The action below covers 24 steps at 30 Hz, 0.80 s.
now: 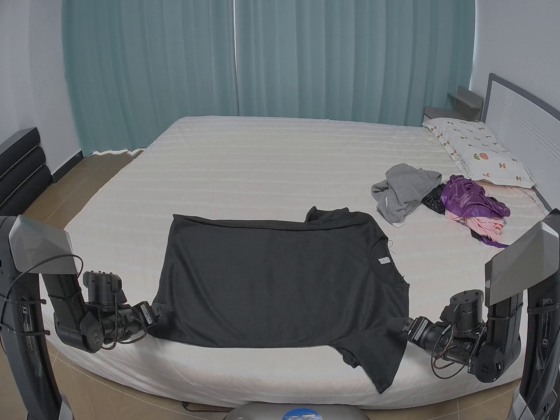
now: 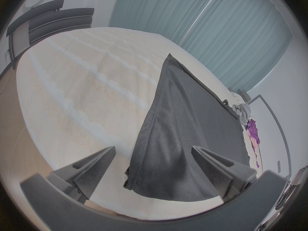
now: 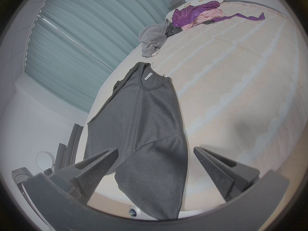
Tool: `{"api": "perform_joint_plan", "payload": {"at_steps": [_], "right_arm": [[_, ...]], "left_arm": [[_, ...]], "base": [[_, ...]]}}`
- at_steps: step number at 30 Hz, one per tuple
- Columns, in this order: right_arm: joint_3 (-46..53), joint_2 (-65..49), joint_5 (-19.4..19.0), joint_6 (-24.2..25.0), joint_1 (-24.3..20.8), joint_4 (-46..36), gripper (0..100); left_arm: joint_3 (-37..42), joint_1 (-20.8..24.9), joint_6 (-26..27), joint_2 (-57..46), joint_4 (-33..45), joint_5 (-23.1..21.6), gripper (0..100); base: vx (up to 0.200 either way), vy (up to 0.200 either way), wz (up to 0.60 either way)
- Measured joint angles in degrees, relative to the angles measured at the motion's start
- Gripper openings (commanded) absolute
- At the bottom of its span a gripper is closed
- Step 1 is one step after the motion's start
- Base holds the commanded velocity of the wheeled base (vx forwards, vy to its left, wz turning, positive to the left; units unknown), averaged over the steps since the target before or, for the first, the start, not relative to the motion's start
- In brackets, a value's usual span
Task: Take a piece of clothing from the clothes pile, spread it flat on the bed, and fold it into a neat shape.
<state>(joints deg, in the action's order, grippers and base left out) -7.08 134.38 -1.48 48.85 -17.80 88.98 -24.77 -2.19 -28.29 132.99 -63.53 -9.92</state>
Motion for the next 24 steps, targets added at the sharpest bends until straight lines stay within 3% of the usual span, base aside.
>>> {"api": "perform_joint_plan", "payload": {"at_steps": [1, 11, 20, 24], "right_arm": [[0.0, 0.0, 0.0, 0.0, 0.0, 0.0, 100], [-0.3, 0.4, 0.0, -0.2, 0.0, 0.0, 100], [-2.7, 2.9, -0.6, -5.4, -0.1, -0.2, 100], [-5.0, 3.6, -0.6, -5.9, -0.1, -4.7, 100]], "left_arm": [[0.1, 0.0, 0.1, 0.0, 0.0, 0.0, 0], [2.2, -0.1, 0.3, 0.1, -0.4, 0.0, 0], [3.8, -2.4, 0.2, 0.0, -1.6, 0.0, 0], [4.2, -3.2, 0.0, -0.2, -1.8, -0.1, 0]], "base": [[0.000, 0.000, 0.00], [0.000, 0.000, 0.00], [0.000, 0.000, 0.00], [0.000, 0.000, 0.00]]}}
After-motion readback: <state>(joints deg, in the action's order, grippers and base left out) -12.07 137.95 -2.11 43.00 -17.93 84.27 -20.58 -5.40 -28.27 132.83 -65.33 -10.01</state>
